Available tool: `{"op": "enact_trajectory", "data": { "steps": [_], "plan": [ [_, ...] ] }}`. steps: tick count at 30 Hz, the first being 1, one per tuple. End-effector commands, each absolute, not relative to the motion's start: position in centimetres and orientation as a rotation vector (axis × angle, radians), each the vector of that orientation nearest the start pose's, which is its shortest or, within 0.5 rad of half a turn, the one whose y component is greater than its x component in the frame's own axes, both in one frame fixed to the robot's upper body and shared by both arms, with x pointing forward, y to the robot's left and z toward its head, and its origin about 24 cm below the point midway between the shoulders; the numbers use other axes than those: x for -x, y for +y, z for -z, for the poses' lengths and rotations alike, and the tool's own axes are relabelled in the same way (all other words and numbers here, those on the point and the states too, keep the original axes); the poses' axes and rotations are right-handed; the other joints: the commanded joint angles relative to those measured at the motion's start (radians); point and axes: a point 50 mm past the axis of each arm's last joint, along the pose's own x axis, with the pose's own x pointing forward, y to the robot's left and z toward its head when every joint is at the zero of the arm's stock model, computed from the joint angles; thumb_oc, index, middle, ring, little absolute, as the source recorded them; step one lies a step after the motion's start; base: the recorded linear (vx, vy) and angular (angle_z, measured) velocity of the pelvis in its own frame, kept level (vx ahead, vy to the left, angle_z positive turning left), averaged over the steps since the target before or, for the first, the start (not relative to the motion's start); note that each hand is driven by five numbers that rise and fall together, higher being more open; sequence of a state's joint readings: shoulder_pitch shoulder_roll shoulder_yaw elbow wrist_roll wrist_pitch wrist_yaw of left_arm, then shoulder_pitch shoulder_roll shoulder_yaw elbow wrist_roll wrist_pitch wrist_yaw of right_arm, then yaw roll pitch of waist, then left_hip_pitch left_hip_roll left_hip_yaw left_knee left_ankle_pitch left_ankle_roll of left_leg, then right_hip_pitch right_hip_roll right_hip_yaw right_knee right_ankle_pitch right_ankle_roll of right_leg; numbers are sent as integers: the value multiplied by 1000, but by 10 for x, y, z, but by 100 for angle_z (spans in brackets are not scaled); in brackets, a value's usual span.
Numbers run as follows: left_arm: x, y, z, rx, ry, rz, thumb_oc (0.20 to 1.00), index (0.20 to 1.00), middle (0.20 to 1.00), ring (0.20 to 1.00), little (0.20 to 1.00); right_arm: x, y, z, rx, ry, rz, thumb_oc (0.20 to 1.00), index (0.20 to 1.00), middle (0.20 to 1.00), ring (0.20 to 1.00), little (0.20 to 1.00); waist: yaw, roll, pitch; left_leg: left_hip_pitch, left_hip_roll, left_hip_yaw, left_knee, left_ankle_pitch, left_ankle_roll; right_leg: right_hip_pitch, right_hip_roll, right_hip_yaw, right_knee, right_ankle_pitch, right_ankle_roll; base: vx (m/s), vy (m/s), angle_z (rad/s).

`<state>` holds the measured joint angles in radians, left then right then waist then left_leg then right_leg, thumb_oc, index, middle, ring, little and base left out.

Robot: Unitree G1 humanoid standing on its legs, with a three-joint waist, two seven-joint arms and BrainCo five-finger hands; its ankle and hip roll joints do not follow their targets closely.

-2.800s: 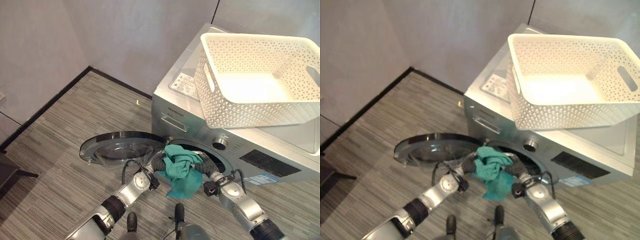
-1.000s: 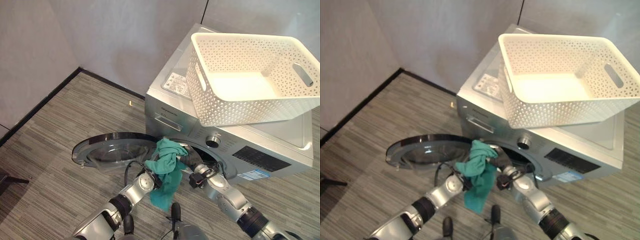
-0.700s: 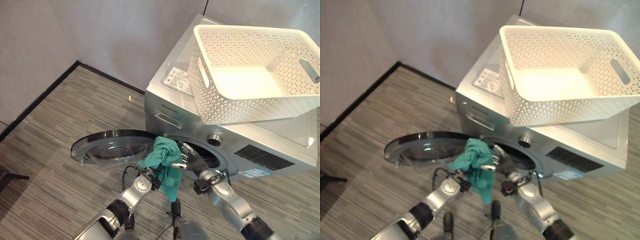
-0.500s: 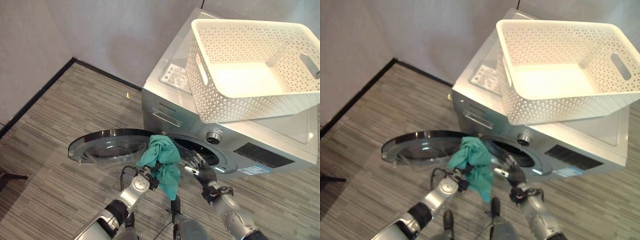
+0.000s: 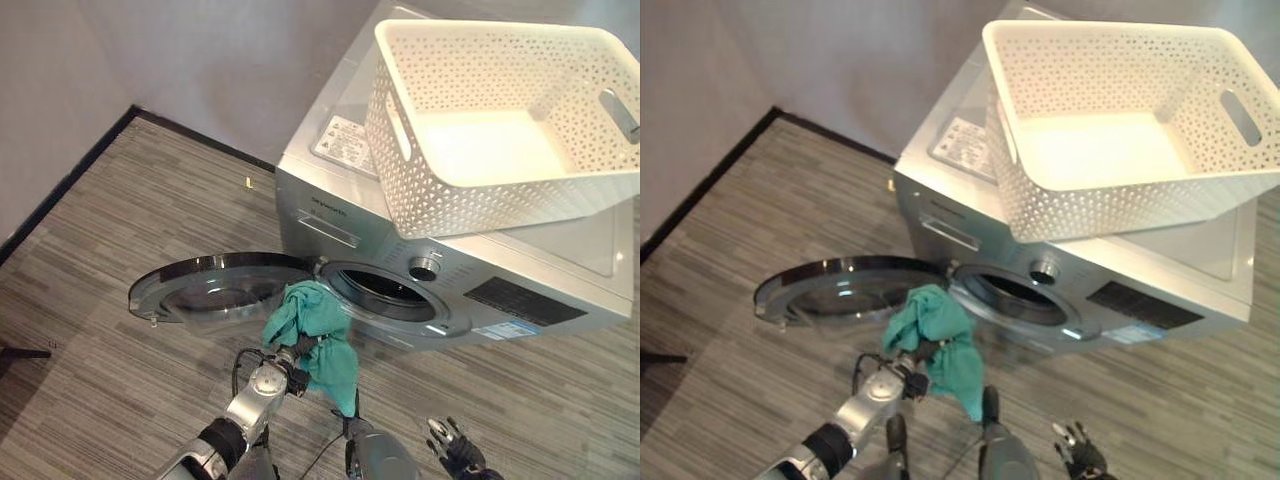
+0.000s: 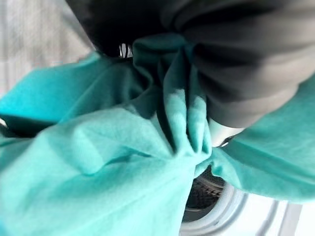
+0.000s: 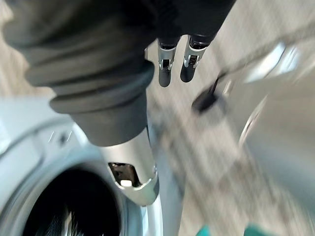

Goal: Grab the laundry basket,head to the washer,open it,put in the laundry and shut it.

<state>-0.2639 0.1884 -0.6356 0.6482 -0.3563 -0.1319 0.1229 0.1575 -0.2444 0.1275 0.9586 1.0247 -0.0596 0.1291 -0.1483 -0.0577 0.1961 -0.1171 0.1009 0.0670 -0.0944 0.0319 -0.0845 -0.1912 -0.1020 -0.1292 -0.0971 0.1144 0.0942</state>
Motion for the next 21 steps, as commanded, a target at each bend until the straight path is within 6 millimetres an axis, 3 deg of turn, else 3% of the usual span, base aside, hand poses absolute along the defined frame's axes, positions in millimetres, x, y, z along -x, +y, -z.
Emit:
{"op": "enact_trajectory", "data": {
  "steps": [1,8,13,14,15,17,21],
  "plan": [
    [-268,60,29,-62,262,429,200,200,200,200,200,-94,-232,151,-583,915,512,1000,1000,1000,1000,1000,2,9,3,-5,35,11,7,-48,-26,2,-67,-16,10,-68,82,-50,2,-12],
    [-275,47,25,-80,256,452,200,200,200,200,200,-85,-226,164,-474,1085,626,1000,1000,1000,1000,1000,13,20,38,-53,24,2,7,-39,-19,-36,-78,-18,10,-60,83,-32,4,1],
    [-293,46,9,-104,194,434,200,200,200,200,200,-98,-220,163,-423,1091,581,1000,1000,1000,1000,1000,15,13,58,-70,22,18,10,-32,-13,-67,-84,6,10,-52,84,-82,12,-1],
    [-303,48,-1,-104,165,408,200,200,200,200,200,-114,-219,159,-414,1050,550,1000,1000,1000,1000,1000,11,-6,81,-126,21,26,101,-60,-12,-85,-94,28,10,-42,79,-154,0,-7],
    [-303,48,-1,-104,165,407,200,200,200,200,200,-114,-219,159,-414,1049,550,1000,1000,1000,1000,1000,11,-6,80,-132,21,25,108,-63,-12,-87,-94,28,10,-42,79,-186,-24,-11],
    [-315,49,-12,-80,132,362,200,200,200,200,200,-137,-215,152,-386,990,489,1000,1000,1000,1000,1000,7,-31,110,-236,21,30,276,-131,-9,-126,-97,61,17,-28,69,-187,-37,-16],
    [-321,54,-16,-39,129,309,200,200,200,200,200,-155,-207,145,-359,949,422,1000,1000,1000,1000,1000,5,-44,121,-290,51,47,372,-186,4,-203,-75,102,90,-43,60,-109,-11,-33]
  ]
}}
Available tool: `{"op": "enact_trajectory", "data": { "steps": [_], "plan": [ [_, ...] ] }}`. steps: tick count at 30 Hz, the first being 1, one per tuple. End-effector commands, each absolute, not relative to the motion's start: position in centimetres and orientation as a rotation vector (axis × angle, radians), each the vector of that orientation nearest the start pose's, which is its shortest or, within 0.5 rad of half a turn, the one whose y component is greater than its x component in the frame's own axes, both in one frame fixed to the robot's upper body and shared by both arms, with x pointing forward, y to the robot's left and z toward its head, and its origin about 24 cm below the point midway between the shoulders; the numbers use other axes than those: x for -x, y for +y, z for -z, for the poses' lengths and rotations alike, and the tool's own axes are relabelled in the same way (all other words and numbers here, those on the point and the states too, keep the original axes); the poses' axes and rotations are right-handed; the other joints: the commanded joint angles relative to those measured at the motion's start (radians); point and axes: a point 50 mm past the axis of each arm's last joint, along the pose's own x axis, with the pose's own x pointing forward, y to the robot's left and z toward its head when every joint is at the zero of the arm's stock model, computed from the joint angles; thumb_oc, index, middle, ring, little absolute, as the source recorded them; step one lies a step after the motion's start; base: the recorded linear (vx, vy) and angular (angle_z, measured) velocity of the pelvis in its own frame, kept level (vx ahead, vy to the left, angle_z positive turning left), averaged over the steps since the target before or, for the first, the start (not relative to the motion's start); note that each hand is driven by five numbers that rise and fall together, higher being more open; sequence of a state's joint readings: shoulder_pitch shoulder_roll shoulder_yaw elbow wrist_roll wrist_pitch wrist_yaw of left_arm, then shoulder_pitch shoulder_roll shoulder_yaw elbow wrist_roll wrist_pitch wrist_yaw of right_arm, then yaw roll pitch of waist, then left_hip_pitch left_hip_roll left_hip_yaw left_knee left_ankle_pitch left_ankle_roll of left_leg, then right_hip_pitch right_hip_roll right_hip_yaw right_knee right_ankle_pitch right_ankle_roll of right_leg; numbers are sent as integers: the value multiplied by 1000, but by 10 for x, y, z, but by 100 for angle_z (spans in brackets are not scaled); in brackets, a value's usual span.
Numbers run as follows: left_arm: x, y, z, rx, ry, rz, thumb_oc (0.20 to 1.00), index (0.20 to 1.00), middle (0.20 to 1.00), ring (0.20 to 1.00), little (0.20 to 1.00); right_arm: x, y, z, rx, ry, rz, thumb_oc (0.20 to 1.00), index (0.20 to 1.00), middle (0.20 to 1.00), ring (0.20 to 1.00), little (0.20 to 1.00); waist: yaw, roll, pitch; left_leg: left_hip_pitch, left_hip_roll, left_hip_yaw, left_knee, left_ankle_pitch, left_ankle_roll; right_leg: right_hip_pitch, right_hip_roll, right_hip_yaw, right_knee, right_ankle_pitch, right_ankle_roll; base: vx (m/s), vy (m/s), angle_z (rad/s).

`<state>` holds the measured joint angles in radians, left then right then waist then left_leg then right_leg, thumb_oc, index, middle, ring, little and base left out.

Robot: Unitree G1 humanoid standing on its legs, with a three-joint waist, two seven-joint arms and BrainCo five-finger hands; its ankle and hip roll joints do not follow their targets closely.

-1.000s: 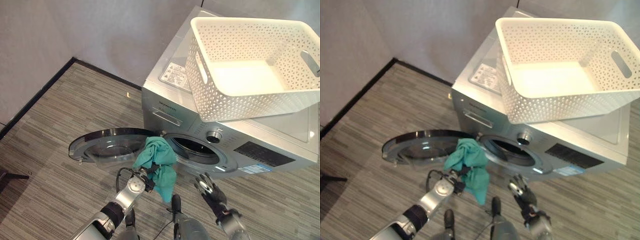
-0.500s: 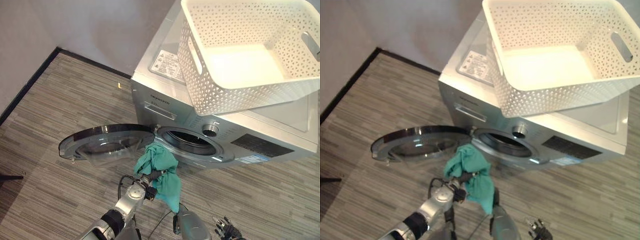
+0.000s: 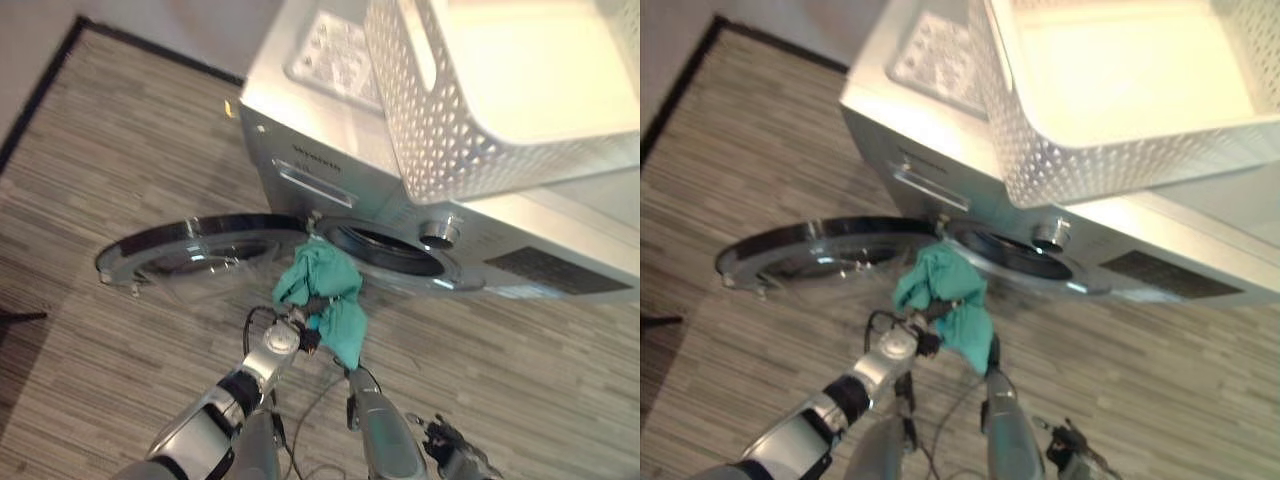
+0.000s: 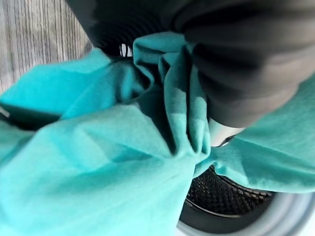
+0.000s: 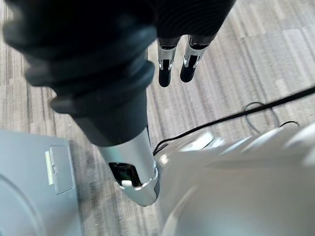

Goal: Grab the laundry basket,head to the washer,open it,put in the laundry and shut it.

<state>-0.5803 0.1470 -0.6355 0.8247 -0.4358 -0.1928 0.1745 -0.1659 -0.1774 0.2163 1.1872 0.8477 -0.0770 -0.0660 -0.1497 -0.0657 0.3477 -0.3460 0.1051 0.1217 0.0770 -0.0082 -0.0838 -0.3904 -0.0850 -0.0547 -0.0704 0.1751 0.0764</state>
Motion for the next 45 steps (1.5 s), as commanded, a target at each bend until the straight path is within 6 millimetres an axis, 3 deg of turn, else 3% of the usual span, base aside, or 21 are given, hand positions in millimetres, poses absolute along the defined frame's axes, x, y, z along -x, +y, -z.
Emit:
{"op": "enact_trajectory", "data": {
  "steps": [1,5,6,7,15,21,29,32,37,38,39,40,43,45],
  "plan": [
    [-324,62,-16,-4,136,251,200,200,200,200,200,-170,-199,140,-363,912,381,1000,1000,1000,1000,1000,11,-38,-22,-77,80,9,255,-199,13,-53,-62,51,117,-128,80,-20,16,-61],
    [-324,62,-16,-4,136,251,200,200,200,200,200,-170,-199,140,-363,912,381,1000,1000,1000,1000,1000,11,-38,-22,-77,80,9,255,-199,13,-53,-62,51,117,-128,80,-29,-8,-42],
    [-330,69,-21,54,131,196,200,200,200,200,200,-185,-189,133,-375,865,329,1000,1000,1000,1000,1000,3,-49,-7,-127,91,17,301,-211,27,-127,-47,60,179,-137,83,-193,-62,-1],
    [-333,68,-27,76,116,186,200,200,200,200,200,-194,-186,127,-391,821,312,1000,1000,1000,1000,1000,-17,-39,5,-194,78,-1,338,-217,27,-198,-59,52,222,-145,84,-193,-62,-7],
    [-341,61,-43,85,64,193,200,200,200,200,200,-205,-188,119,-387,770,310,1000,1000,1000,1000,1000,-41,-28,6,-275,60,-8,375,-226,32,-295,-70,69,265,-145,82,-59,18,4],
    [-351,55,-57,64,27,198,200,200,200,200,200,-205,-193,117,-363,753,302,1000,1000,1000,1000,1000,-67,-34,-32,-360,64,-15,502,-295,62,-403,-50,123,364,-165,74,-36,51,-8],
    [-365,63,-73,30,4,191,200,200,200,200,200,-216,-181,107,-347,704,182,1000,1000,1000,1000,1000,-87,-41,-50,-486,87,-16,683,-374,97,-533,-14,174,485,-196,66,-16,19,-25],
    [-374,67,-87,54,-13,188,200,200,200,200,200,-213,-175,111,-345,743,164,1000,1000,1000,1000,1000,-92,-37,-49,-523,90,-14,715,-392,111,-576,-1,183,509,-200,65,5,13,-12],
    [-387,54,-125,117,-92,217,200,200,200,200,200,-195,-171,120,-355,793,141,1000,1000,1000,1000,1000,-112,-29,-46,-577,92,-23,745,-408,119,-640,8,195,537,-208,66,17,-16,-8],
    [-387,54,-125,117,-92,217,200,200,200,200,200,-195,-171,120,-355,793,141,1000,1000,1000,1000,1000,-112,-28,-46,-577,92,-23,745,-408,119,-640,8,195,537,-208,66,0,0,0],
    [-392,56,-140,125,-133,208,200,200,200,200,200,-194,-172,120,-365,787,155,1000,1000,1000,1000,1000,-120,-27,-44,-588,94,-22,739,-407,119,-657,11,196,534,-206,66,0,0,0],
    [-392,56,-140,126,-133,208,200,200,200,200,200,-194,-172,120,-365,787,155,1000,1000,1000,1000,1000,-120,-26,-44,-588,94,-23,739,-407,119,-657,11,196,534,-206,66,29,-38,-3],
    [-402,64,-178,164,-230,165,200,200,200,200,200,-195,-175,115,-409,738,169,1000,1000,1000,1000,1000,-137,-32,-42,-604,105,-24,723,-408,122,-694,34,200,526,-201,65,37,-51,-2],
    [-405,70,-190,182,-262,140,200,200,200,200,200,-197,-174,113,-412,722,158,1000,1000,1000,1000,1000,-141,-35,-39,-604,110,-24,717,-410,124,-701,44,202,524,-199,65,31,-42,-9]
  ]
}}
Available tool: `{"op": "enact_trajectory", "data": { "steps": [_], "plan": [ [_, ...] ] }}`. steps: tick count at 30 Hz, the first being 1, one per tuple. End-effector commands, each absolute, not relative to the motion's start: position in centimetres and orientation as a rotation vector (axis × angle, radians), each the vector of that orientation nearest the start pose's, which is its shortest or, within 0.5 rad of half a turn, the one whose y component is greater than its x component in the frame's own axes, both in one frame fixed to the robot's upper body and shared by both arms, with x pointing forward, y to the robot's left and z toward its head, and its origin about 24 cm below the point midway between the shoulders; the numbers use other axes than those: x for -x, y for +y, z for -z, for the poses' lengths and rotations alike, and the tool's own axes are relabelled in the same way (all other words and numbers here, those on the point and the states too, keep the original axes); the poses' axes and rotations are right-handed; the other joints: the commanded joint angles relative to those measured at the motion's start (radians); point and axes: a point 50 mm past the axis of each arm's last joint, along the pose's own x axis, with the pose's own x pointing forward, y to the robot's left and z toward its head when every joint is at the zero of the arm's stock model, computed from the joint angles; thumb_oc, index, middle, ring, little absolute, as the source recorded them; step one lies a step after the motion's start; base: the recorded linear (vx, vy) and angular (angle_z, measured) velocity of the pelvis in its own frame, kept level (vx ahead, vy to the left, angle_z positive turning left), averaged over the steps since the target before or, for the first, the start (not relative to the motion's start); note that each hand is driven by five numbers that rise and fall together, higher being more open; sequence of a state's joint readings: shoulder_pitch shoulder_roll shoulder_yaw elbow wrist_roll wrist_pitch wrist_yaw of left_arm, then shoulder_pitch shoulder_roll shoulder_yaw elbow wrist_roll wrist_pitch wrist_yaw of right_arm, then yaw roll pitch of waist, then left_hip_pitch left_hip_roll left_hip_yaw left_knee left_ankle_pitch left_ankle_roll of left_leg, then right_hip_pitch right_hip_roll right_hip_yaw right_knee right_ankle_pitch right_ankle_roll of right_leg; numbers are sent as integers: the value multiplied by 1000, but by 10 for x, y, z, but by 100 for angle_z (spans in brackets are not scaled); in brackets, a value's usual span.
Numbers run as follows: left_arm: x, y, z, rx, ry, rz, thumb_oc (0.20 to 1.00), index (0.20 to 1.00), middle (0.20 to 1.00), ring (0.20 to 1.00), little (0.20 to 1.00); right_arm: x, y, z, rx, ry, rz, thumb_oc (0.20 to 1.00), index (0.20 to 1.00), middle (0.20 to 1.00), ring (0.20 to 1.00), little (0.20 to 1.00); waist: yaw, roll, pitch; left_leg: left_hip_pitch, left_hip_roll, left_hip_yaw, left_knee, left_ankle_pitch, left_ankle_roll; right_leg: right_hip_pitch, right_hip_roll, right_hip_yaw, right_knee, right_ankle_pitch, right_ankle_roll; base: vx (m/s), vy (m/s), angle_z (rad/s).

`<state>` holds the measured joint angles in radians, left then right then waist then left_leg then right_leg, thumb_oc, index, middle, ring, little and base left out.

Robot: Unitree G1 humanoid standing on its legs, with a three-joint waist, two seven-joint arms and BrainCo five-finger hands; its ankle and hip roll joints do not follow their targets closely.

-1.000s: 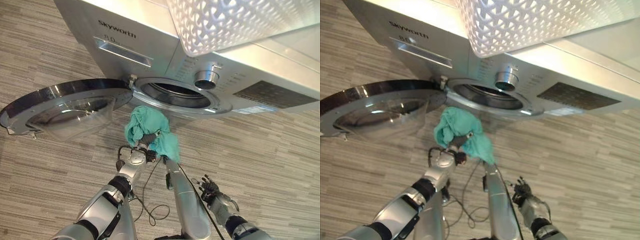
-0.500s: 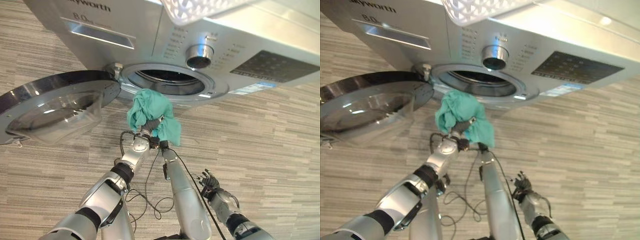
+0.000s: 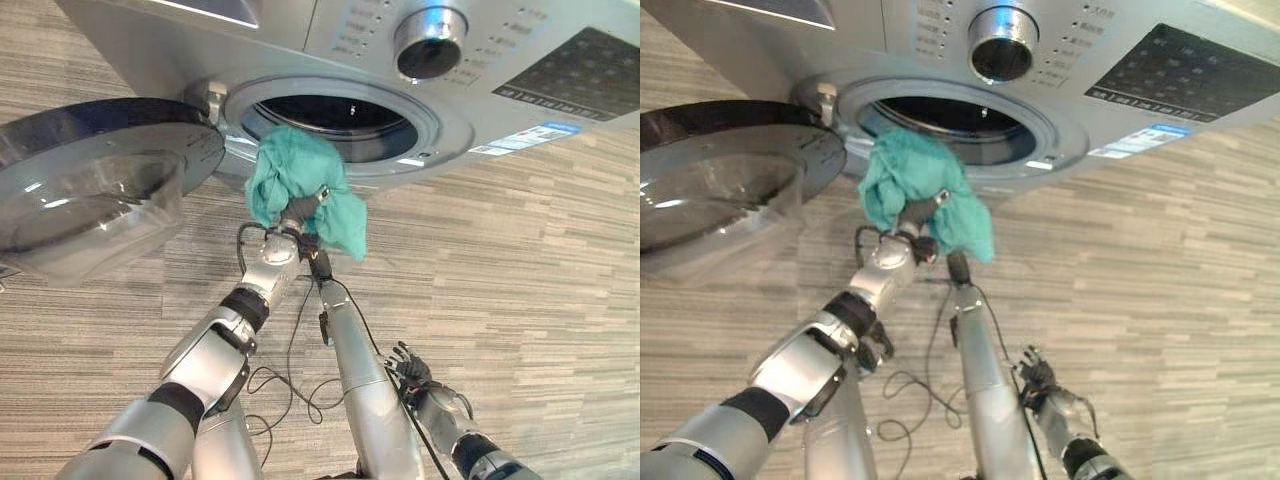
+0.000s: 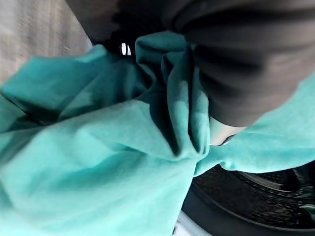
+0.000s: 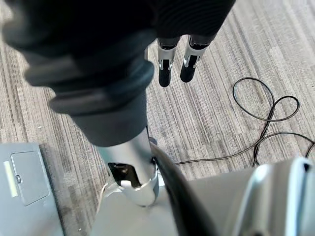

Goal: Grab the laundry basket,head to the washer,open it,put in the laundry and shut it.

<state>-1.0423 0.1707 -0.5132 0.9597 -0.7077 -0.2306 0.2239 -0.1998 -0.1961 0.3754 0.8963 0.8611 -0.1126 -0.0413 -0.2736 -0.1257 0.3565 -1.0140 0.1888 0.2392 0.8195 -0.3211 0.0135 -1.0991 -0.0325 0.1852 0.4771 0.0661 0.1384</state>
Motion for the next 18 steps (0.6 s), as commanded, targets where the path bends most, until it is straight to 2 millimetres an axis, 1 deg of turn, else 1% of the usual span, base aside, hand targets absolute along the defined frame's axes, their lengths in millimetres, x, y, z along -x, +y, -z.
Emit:
{"op": "enact_trajectory", "data": {
  "steps": [1,2,3,5,6,7,8,9,10,11,12,13,14,15,16,17,18],
  "plan": [
    [-407,76,-204,196,-299,123,200,200,200,200,200,-200,-173,109,-416,701,145,1000,1000,1000,1000,1000,-21,21,-42,63,34,-140,-30,-99,28,0,0,-38,-24,-88,3,42,-59,-29],
    [-408,79,-211,206,-318,115,200,200,200,200,200,-200,-172,108,-414,693,135,1000,1000,1000,1000,1000,-21,18,-41,62,40,-139,-31,-101,29,-3,7,-37,-27,-86,3,65,-95,-34],
    [-409,86,-230,218,-376,100,200,200,200,200,200,-202,-173,104,-411,666,125,1000,1000,1000,1000,1000,-24,14,-38,68,51,-138,-46,-100,30,-8,21,-36,-35,-84,4,69,-103,-39],
    [-408,84,-248,243,-434,109,200,200,200,200,200,-205,-170,100,-406,637,104,1000,1000,1000,1000,1000,-32,11,-32,78,66,-138,-62,-97,25,-13,31,-35,-41,-85,3,77,-117,-32],
    [-405,89,-271,328,-505,105,200,200,200,200,200,-205,-168,97,-394,621,81,1000,1000,1000,1000,1000,-47,2,-31,89,87,-133,-77,-93,15,-21,46,-36,-41,-89,0,74,-125,-24],
    [-405,93,-286,381,-540,96,200,200,200,200,200,-206,-167,95,-400,606,65,1000,1000,1000,1000,1000,-57,-5,-33,91,99,-133,-79,-93,9,-25,55,-39,-41,-91,0,57,-100,-15],
    [-405,94,-286,382,-541,96,200,200,200,200,200,-206,-167,94,-399,606,65,1000,1000,1000,1000,1000,-58,-4,-33,91,100,-133,-79,-94,9,-26,56,-38,-41,-91,-1,59,-89,-11],
    [-407,119,-325,361,-619,16,200,200,200,200,200,-211,-172,86,-395,556,38,1000,1000,1000,1000,1000,-85,-18,-50,98,129,-128,-99,-91,-8,-36,72,-42,-51,-89,1,43,-57,-13],
    [-407,120,-327,362,-622,16,200,200,200,200,200,-212,-172,85,-395,553,36,1000,1000,1000,1000,1000,-86,-19,-48,98,129,-127,-100,-90,-9,-37,73,-41,-51,-88,1,70,-82,-19],
    [-405,134,-351,292,-669,-36,200,200,200,200,200,-216,-177,79,-374,521,23,1000,1000,1000,1000,1000,-98,-22,-58,100,141,-125,-110,-88,-17,-42,76,-44,-59,-87,2,54,-65,-23],
    [-398,149,-383,256,-733,-79,200,200,200,200,200,-222,-181,71,-361,482,9,1000,1000,1000,1000,1000,-109,-23,-61,97,152,-125,-120,-82,-28,-48,78,-49,-67,-85,2,97,-138,-23],
    [-381,169,-424,312,-828,-115,200,200,200,200,200,-226,-189,62,-345,434,18,1000,1000,1000,1000,1000,-124,-18,-73,95,164,-135,-147,-66,-48,-51,80,-61,-86,-85,6,94,-138,-21],
    [-374,177,-438,335,-865,-126,200,200,200,200,200,-227,-192,59,-346,417,29,1000,1000,1000,1000,1000,-127,-10,-76,94,166,-139,-157,-58,-55,-52,80,-65,-92,-85,7,86,-148,-17],
    [-370,178,-446,338,-878,-114,200,200,200,200,200,-228,-195,57,-347,405,45,1000,1000,1000,1000,1000,-127,2,-76,91,168,-144,-171,-48,-61,-55,76,-75,-93,-85,6,54,-90,-11],
    [-372,184,-444,292,-855,-133,256,256,256,256,256,-227,-199,57,-345,402,65,1000,1000,1000,1000,1000,-125,11,-78,93,171,-145,-180,-38,-65,-54,74,-79,-96,-85,5,28,-66,-1],
    [-372,184,-445,292,-854,-131,1000,1000,1000,1000,1000,-227,-199,57,-345,402,65,1000,1000,1000,1000,1000,-125,12,-78,92,171,-146,-182,-37,-66,-54,74,-80,-97,-85,5,17,-40,5],
    [-374,184,-442,248,-836,-129,1000,1000,1000,1000,1000,-226,-202,58,-334,406,77,1000,1000,1000,1000,1000,-121,18,-79,95,172,-146,-194,-28,-70,-53,73,-84,-100,-84,4,22,-12,10]
  ]
}}
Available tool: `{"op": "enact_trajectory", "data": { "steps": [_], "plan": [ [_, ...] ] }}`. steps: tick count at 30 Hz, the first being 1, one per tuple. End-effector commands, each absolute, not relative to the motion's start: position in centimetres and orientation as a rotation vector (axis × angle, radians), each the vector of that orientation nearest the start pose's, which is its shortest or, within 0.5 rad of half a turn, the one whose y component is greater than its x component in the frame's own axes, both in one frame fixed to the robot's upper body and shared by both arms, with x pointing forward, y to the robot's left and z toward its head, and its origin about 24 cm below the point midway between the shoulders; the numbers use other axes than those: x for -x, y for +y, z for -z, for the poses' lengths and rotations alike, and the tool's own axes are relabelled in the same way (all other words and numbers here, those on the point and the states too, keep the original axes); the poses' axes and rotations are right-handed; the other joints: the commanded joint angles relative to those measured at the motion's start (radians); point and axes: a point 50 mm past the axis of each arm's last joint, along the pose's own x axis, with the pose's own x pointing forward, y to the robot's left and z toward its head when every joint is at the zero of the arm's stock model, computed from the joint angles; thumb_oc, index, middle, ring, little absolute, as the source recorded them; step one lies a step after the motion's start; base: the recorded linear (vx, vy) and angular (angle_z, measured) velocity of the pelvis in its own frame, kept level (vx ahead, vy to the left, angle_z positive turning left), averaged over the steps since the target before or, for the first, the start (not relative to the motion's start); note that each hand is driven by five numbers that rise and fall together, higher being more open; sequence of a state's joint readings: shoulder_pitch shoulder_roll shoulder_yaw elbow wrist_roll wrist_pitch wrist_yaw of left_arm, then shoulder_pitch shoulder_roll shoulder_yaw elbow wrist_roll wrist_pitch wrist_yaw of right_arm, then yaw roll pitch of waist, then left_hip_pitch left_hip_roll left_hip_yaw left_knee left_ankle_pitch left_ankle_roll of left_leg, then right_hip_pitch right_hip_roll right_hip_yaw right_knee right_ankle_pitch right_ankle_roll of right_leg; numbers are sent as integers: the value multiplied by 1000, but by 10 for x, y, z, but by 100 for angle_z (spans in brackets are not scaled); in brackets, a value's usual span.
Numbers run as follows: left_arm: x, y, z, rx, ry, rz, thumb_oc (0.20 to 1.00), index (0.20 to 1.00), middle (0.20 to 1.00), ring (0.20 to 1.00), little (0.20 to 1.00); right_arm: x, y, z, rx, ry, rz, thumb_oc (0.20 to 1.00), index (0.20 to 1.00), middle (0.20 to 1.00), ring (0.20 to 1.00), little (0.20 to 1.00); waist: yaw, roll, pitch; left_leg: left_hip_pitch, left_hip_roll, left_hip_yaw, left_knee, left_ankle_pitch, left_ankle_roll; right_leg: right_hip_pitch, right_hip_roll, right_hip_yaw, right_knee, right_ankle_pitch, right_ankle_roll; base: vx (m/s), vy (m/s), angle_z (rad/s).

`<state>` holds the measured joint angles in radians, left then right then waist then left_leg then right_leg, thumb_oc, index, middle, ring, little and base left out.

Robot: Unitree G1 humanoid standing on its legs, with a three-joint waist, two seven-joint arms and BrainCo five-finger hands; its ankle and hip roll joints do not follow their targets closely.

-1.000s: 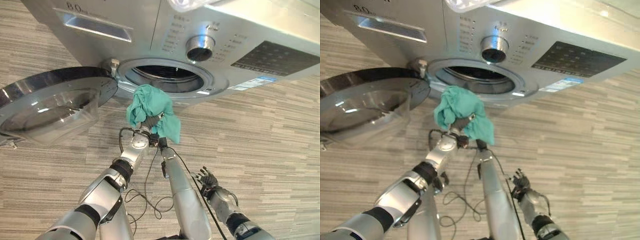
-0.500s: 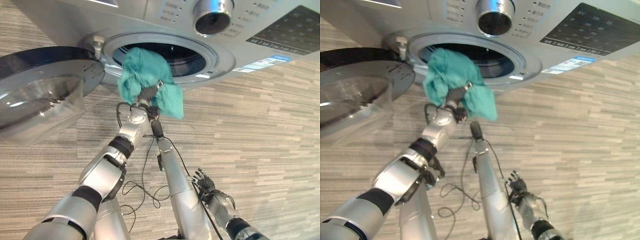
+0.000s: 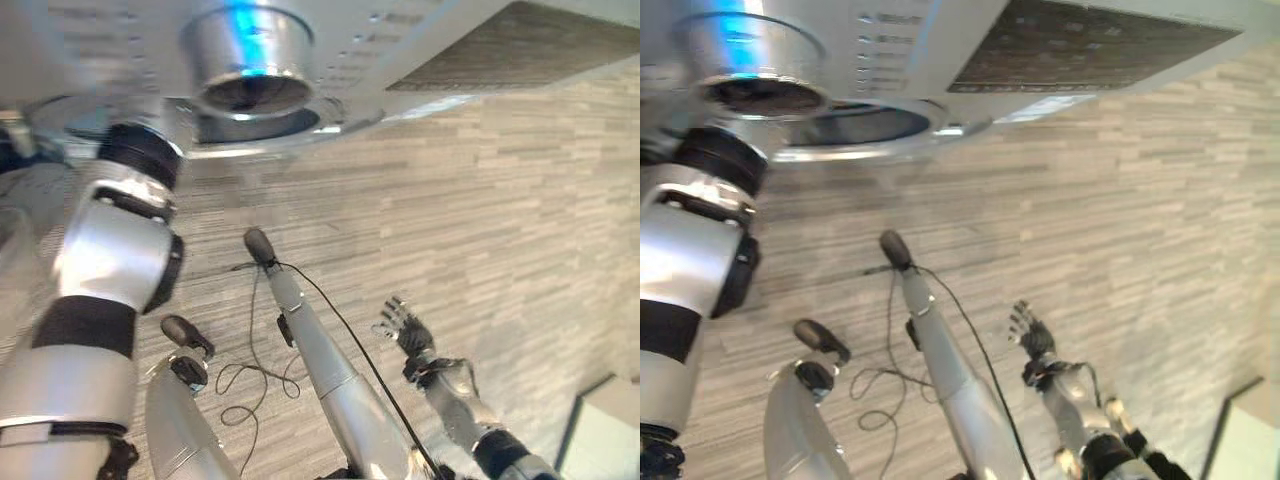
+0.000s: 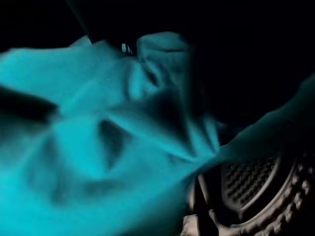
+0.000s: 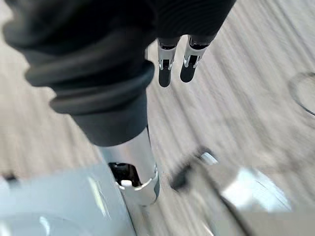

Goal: Grab the laundry basket,head to the washer,open it,put in the laundry and shut it.

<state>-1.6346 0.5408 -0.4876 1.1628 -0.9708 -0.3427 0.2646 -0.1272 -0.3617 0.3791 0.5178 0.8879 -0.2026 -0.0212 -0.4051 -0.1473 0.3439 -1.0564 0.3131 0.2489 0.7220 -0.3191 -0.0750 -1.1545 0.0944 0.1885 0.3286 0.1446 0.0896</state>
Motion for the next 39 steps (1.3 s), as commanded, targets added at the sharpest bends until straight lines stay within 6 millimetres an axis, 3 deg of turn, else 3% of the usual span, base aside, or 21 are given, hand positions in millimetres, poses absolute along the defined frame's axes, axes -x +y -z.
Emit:
{"op": "enact_trajectory", "data": {
  "steps": [1,2,4,6,11,14,17,21,22,25,26,28,29,32,39],
  "plan": [
    [-394,201,-408,147,-654,-156,1000,1000,1000,1000,1000,-224,-211,60,-298,427,107,1000,1000,1000,1000,1000,17,53,-70,151,47,-150,-121,-15,15,8,-58,-91,46,-159,51,30,-9,15],
    [-402,211,-389,137,-550,-173,1000,1000,1000,1000,1000,-222,-214,65,-275,459,116,1000,1000,1000,1000,1000,21,57,-74,159,45,-146,-133,-11,13,12,-60,-92,43,-157,52,30,11,15],
    [-408,205,-375,139,-490,-144,1000,1000,1000,1000,1000,-215,-219,74,-266,519,156,1000,1000,1000,1000,1000,27,66,-77,168,35,-153,-152,-1,7,21,-71,-99,35,-153,51,11,-5,11],
    [-415,214,-350,65,-394,-163,1000,1000,1000,1000,1000,-208,-221,82,-254,565,157,1000,1000,1000,1000,1000,29,69,-81,168,30,-159,-159,6,0,26,-78,-104,28,-148,51,-6,-5,11],
    [-421,209,-331,-81,-322,-180,1000,1000,1000,1000,1000,-198,-219,93,-255,622,153,1000,1000,1000,1000,1000,26,63,-87,167,24,-173,-173,23,-13,40,-86,-115,9,-136,47,-17,-9,15],
    [-424,202,-319,-304,-274,-181,1000,1000,1000,1000,1000,-198,-216,96,-253,635,135,1000,1000,1000,1000,1000,22,51,-87,166,23,-183,-178,35,-20,60,-93,-124,-9,-122,44,-35,-10,8],
    [-425,172,-324,-639,-356,-156,1000,1000,1000,1000,1000,-199,-219,95,-241,628,126,1000,1000,1000,1000,1000,26,44,-78,176,9,-187,-186,47,-23,91,-109,-129,-29,-107,42,-46,4,7],
    [-429,128,-304,-910,-376,-66,1000,1000,1000,1000,1000,-203,-222,92,-227,609,114,1000,1000,1000,1000,1000,32,43,-57,205,-19,-191,-212,64,-30,145,-135,-140,-62,-95,43,-40,21,26],
    [-430,119,-294,-1095,-357,-28,1000,1000,1000,1000,1000,-202,-225,94,-208,626,115,1000,1000,1000,1000,1000,34,44,-56,216,-31,-193,-222,70,-32,169,-142,-142,-80,-87,45,-37,66,36],
    [-430,115,-287,-1228,-340,10,1000,1000,1000,1000,1000,-198,-229,98,-199,656,129,1000,1000,1000,1000,1000,37,46,-54,231,-38,-194,-232,74,-34,189,-148,-144,-90,-84,47,-21,55,17],
    [-430,106,-277,-1347,-328,76,1000,1000,1000,1000,1000,-193,-235,102,-173,691,136,1000,1000,1000,1000,1000,38,51,-55,242,-46,-193,-238,77,-34,211,-152,-143,-100,-81,49,-12,67,0],
    [-429,101,-276,-1374,-342,98,1000,1000,1000,1000,1000,-191,-238,103,-168,701,145,1000,1000,1000,1000,1000,40,53,-55,249,-50,-192,-240,77,-34,220,-155,-144,-104,-81,50,-13,56,0],
    [-425,85,-278,-1391,-385,161,1000,1000,1000,1000,1000,-185,-244,106,-161,731,163,1000,1000,1000,1000,1000,45,59,-53,258,-55,-195,-243,79,-34,238,-163,-147,-111,-82,51,0,0,0],
    [-419,68,-283,-1360,-457,232,1000,1000,1000,1000,1000,-175,-250,111,-161,770,178,1000,1000,1000,1000,1000,60,67,-56,263,-60,-204,-249,86,-36,254,-170,-155,-111,-87,53,-7,0,4],
    [-416,71,-280,-1317,-483,242,1000,1000,1000,1000,1000,-170,-256,114,-164,796,203,1000,1000,1000,1000,1000,77,77,-57,262,-62,-213,-240,88,-35,266,-174,-164,-101,-93,52,-1,0,1]
  ]
}}
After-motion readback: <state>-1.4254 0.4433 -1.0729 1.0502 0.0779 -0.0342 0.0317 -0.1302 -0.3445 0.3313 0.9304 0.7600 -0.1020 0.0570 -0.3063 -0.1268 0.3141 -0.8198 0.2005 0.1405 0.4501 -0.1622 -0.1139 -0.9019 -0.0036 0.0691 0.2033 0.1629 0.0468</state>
